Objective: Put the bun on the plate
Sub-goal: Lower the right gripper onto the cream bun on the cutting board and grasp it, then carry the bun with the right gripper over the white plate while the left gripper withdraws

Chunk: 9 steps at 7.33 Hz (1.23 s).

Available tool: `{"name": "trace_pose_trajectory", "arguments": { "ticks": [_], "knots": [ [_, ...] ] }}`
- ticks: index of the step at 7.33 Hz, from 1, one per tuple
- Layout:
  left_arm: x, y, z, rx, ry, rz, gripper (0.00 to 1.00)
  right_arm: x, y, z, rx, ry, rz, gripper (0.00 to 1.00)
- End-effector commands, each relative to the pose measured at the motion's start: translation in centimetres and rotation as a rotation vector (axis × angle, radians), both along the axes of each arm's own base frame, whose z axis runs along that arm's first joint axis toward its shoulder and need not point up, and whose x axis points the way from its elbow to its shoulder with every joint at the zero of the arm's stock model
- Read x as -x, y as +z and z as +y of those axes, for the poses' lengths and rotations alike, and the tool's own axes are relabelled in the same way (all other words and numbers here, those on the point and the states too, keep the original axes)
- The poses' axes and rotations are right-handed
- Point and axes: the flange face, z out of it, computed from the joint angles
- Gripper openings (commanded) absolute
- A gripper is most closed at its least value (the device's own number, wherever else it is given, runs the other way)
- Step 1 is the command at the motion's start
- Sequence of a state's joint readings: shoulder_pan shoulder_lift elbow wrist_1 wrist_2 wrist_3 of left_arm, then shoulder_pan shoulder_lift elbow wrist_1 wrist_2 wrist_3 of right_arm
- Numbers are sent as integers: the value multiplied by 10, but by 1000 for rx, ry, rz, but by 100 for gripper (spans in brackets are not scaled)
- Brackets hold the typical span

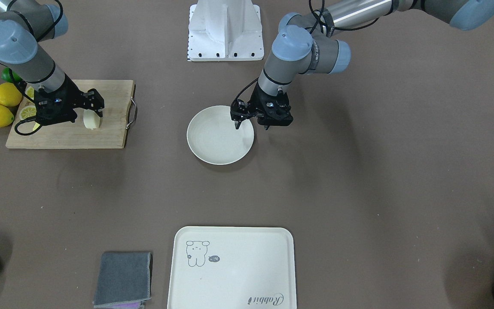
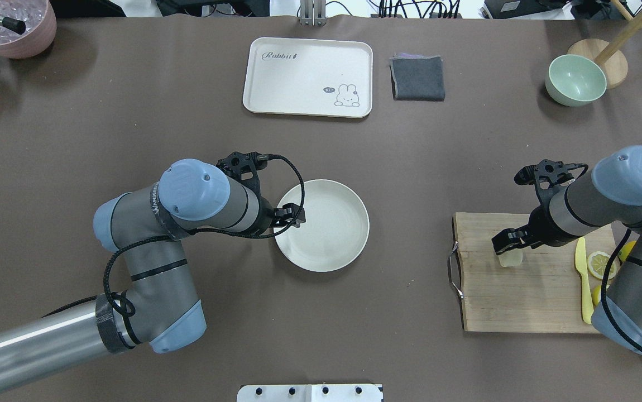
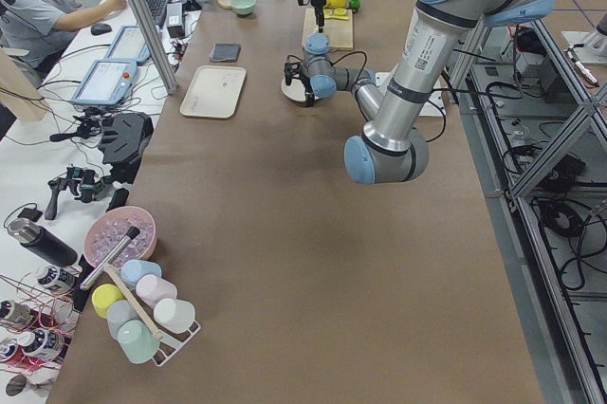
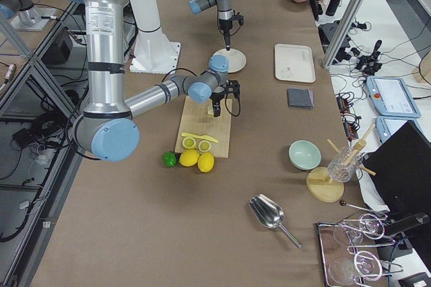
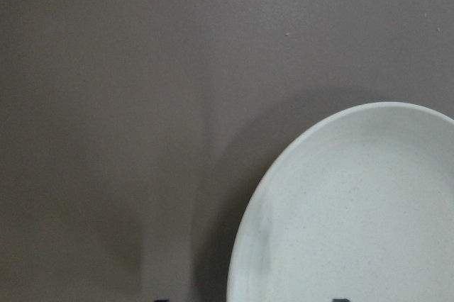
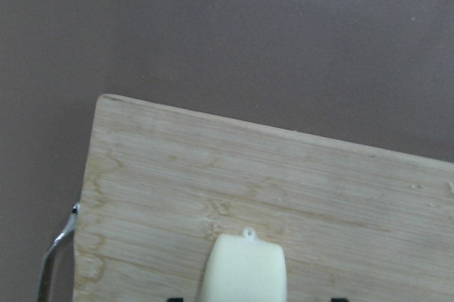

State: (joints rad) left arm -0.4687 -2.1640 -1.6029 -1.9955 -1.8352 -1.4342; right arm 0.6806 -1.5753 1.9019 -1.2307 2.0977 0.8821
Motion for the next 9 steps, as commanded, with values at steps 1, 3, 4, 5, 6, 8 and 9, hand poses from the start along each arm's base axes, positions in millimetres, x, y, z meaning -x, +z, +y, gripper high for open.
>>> {"name": "trace_pose_trajectory", "arguments": {
  "ticks": [1, 3, 4, 5, 6, 8, 9],
  "knots": [
    [1, 0, 0, 1, -2, 1, 97, 4, 6, 3, 8, -18, 6, 46],
    [1, -1, -1, -3, -7, 1, 97, 4, -6, 1, 14, -29, -25, 17],
    [2, -1, 0, -3, -7, 2, 97, -4, -15, -7, 13, -14, -44, 17],
    [12, -3, -3, -9, -17, 10, 96, 2, -33, -14, 0, -9, -63, 17],
    [38, 13, -5, -6, -34, 2, 95, 25, -84, -35, 3, -2, -63, 18],
    [100, 53, -12, -24, -59, -32, 92, 71, -189, -55, -1, -8, -53, 19],
    [123, 76, -25, -34, -41, -62, 92, 96, -217, -49, -23, -16, -73, 19]
  ]
}}
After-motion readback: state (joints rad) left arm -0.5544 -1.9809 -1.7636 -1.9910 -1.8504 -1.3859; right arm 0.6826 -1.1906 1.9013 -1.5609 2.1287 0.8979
